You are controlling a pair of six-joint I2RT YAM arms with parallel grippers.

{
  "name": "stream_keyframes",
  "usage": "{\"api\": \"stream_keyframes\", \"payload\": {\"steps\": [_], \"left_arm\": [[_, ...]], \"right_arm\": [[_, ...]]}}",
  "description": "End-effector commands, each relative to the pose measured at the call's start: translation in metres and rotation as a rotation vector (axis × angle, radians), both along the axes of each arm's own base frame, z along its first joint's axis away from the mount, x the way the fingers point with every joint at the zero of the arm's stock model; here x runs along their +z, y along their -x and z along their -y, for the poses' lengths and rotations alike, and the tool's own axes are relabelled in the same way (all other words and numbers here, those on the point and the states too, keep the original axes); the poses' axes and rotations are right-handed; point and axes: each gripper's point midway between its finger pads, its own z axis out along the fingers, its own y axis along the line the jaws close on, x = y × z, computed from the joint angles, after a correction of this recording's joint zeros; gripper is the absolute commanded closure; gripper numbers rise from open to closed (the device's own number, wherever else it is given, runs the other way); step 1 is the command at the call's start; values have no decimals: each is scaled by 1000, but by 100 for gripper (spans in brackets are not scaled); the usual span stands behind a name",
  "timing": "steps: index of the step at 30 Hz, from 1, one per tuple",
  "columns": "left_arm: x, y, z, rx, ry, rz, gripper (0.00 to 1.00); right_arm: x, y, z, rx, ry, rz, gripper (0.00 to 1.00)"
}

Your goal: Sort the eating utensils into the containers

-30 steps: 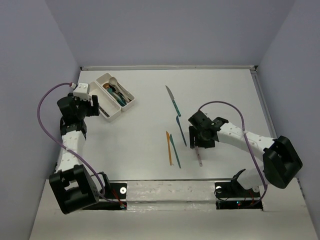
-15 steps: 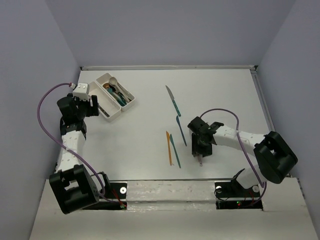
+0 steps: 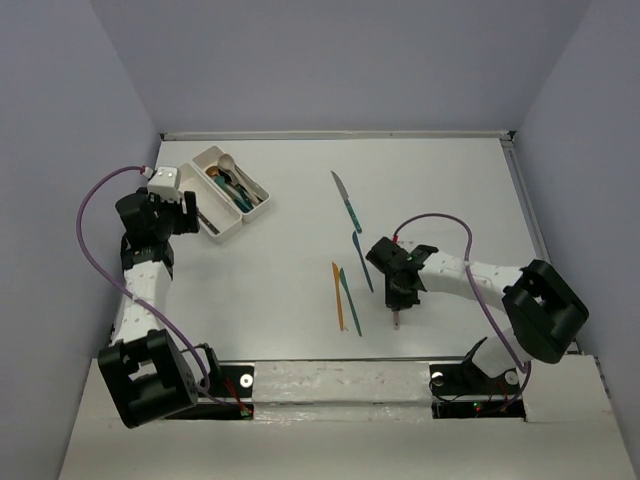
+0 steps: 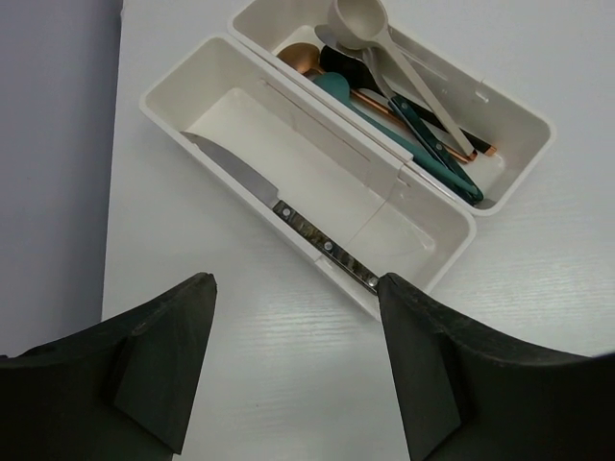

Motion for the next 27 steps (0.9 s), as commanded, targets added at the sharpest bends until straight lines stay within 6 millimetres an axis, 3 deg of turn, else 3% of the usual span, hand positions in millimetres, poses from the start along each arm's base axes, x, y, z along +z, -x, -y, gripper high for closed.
{"api": "stream_keyframes", "payload": {"steps": [1,5,6,8,9,10,12,13,15,16,20,22,23,24,25,27], "left_arm": [[37,-5,22,-84,-2,66,21],[56,-4,66,-234,37,67,22],[67,-2,88,-312,53,75,22],[86,1,107,-380,59,89,22],[89,7,124,-432,70,74,22],[98,11,133,-467,74,86,22],[115,18,149,-518,84,115,22],[124,28,161,-559,106,130,22],[135,40,178,-621,136,149,21],[141,51,189,-669,167,158,21],[140,60,201,-718,241,122,21],[136,58,201,-709,243,118,21],[133,58,202,-708,241,114,21],[129,57,201,-703,239,107,21],[129,56,199,-688,233,110,21],[127,53,196,-670,223,114,21]], "right_arm": [[45,-45,-3,-31,19,362,100],[112,-83,-26,80,19,654,100],[139,-96,-43,81,-14,760,100],[167,-108,-65,181,-18,857,100],[181,-112,-83,233,-66,901,100],[212,-118,-113,314,-141,1021,100],[240,-123,-142,363,-244,1125,100],[261,-124,-169,394,-342,1184,100],[277,-130,-190,420,-399,1222,100],[286,-135,-210,443,-441,1240,100],[301,-136,-265,517,-528,1257,100],[305,-136,-282,537,-555,1256,100],[296,-139,-290,544,-547,1239,100],[308,-142,-296,525,-573,1251,100],[301,-144,-301,531,-569,1233,100],[307,-146,-305,522,-583,1240,100]]}}
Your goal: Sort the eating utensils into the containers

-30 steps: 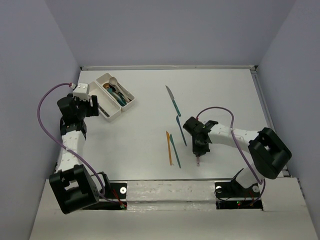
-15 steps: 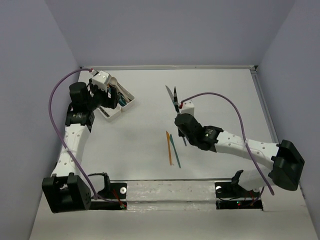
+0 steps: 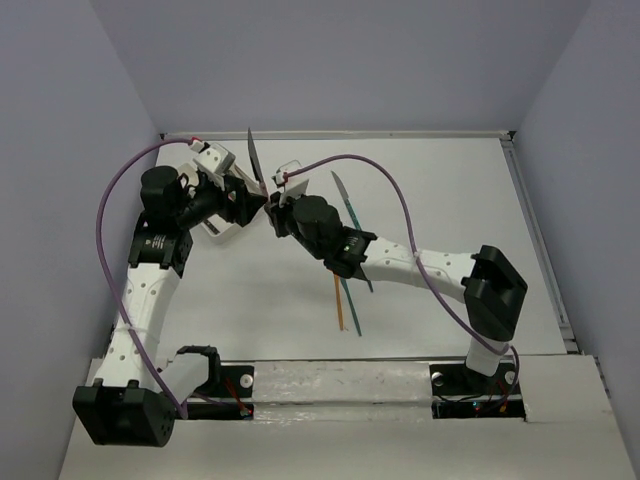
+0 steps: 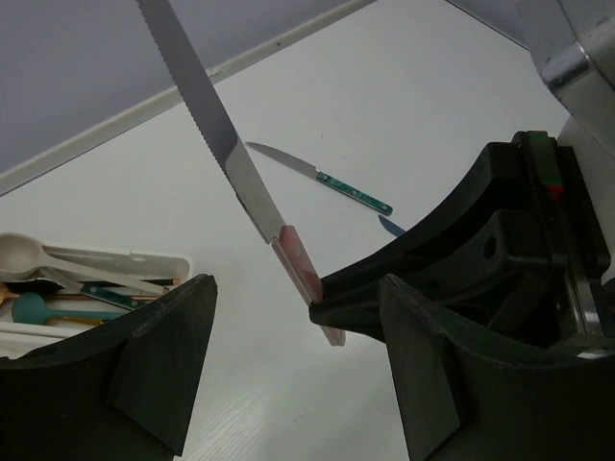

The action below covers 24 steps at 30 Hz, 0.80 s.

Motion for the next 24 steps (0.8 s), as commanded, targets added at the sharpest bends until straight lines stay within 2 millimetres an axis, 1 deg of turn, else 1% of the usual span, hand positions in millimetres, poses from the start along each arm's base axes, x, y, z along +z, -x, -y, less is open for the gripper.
{"api": "stream_keyframes", "payload": {"steps": [1,3,6,7,8,11,12,14,15,16,17,20,21,23,24], "left_arm": [[1,-1,-1,22,18,-4,21],[3,-5,-2,39,29,3,21],[4,-11,-3,67,60,4,22],[4,-13,-3,74,67,5,23],[4,-15,-3,79,72,12,24],[2,-22,-7,115,86,13,30],[1,-23,-8,122,88,13,34],[0,-26,-9,134,92,17,37],[0,-27,-10,142,94,22,42],[0,-28,-11,145,93,26,44],[0,-29,-11,146,94,27,51],[-2,-30,-11,146,94,27,59],[-4,-29,-10,145,93,22,66],[-7,-29,-10,142,92,15,75],[-9,-28,-10,144,91,11,87]], "right_arm": [[54,6,-25,48,-140,73,100],[50,5,-29,59,-131,72,100],[49,9,-34,91,-136,72,100],[48,15,-39,114,-135,70,100],[50,15,-39,116,-138,71,100],[53,17,-40,126,-148,72,100],[53,18,-40,131,-153,70,100],[53,21,-44,155,-155,69,100],[54,21,-45,161,-161,65,100],[54,22,-46,164,-164,63,100],[52,22,-47,172,-161,61,100],[52,22,-49,173,-166,59,100],[52,22,-50,173,-171,57,100],[53,22,-50,176,-174,57,100],[54,22,-50,175,-176,58,100]]}}
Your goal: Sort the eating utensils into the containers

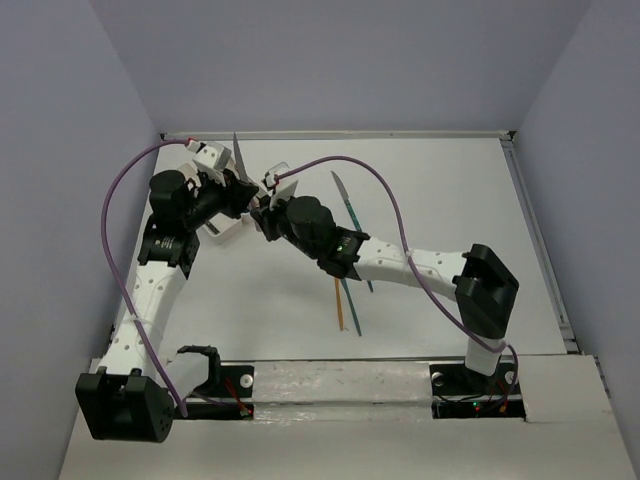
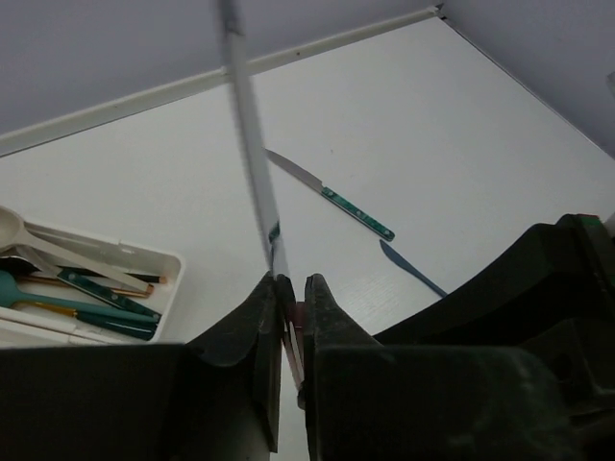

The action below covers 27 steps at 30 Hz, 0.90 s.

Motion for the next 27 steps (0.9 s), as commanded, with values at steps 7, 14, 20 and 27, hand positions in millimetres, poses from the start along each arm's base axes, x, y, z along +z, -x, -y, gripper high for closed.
{"api": "stream_keyframes", "payload": {"steps": [7,14,20,27], "left_arm": [[4,-17,-25,154,-3,35,100],[-27,-70,-122,461,74,-50,100],[-57,-109,-172,605,104,-127,100],[-87,-144,-173,594,176,-220,100]], "right_arm": [[38,0,-5,-17,-79,32,82],[15,5,34,-117,-27,-38,20],[-12,12,80,-205,11,-73,19],[-32,1,129,-321,35,-138,20]]}}
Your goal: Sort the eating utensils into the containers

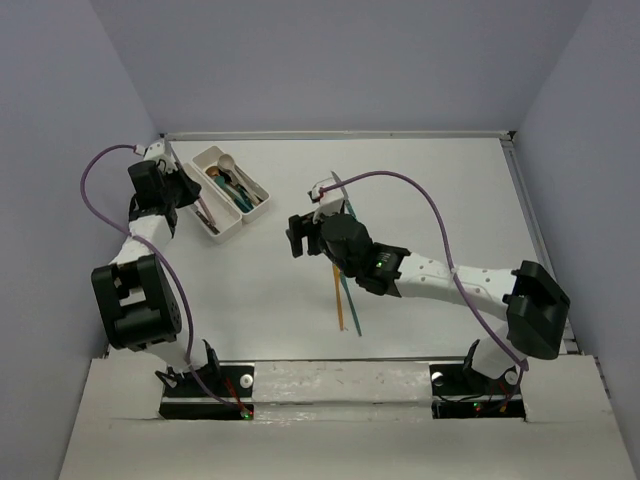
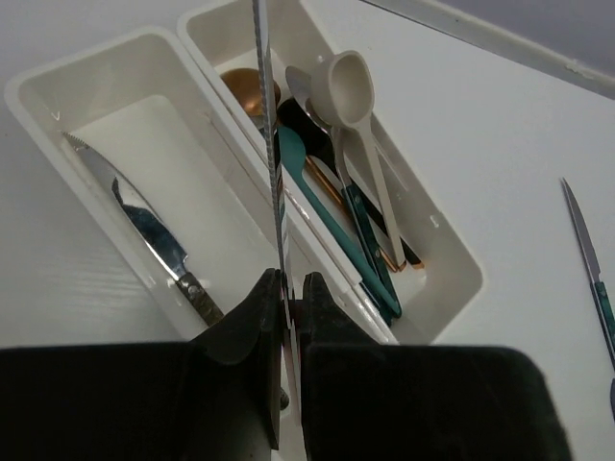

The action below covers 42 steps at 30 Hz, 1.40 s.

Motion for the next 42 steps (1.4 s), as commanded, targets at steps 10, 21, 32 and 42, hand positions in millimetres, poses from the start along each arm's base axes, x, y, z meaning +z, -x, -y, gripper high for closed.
{"api": "stream_keyframes", "payload": {"steps": [10,21,32,42], "left_arm": [[-27,-52,0,1,120,1,100],[-52,-37,-4,26,82,-36,51],[-5,-26,-14,64,-9,62,26],[37,-5,-8,22,-94,167,20]], "right_arm": [[-24,-12,55,-147,-2,-69,20],[-58,-48,108,-308,85,-238,20],[-128,-85,156,-341,318,-476,28],[-175,-20,161,-211,362,-726,35]]}}
